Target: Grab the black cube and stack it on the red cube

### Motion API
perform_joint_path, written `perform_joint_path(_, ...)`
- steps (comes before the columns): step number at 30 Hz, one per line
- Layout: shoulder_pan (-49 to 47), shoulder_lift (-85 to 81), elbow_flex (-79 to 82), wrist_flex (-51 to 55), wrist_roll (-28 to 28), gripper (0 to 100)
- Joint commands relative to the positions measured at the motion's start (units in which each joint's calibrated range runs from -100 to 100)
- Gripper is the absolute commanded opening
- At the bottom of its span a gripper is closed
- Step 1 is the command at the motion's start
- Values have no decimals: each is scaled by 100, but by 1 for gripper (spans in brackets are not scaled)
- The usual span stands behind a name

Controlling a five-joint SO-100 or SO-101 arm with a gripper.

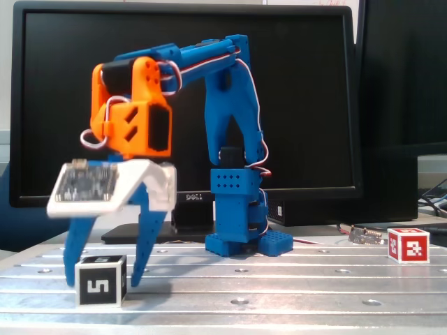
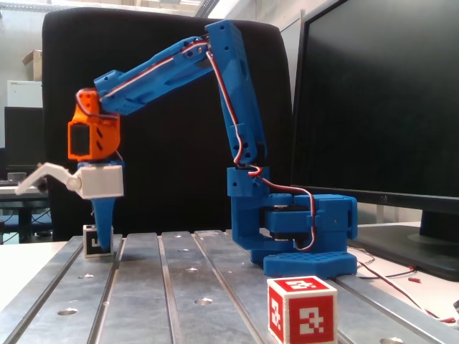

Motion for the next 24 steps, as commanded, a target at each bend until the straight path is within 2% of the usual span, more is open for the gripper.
perform_joint_path(1, -17, 96, -115, -33, 21, 25)
perform_joint_path(24, -17, 88, -360, -50, 21, 24)
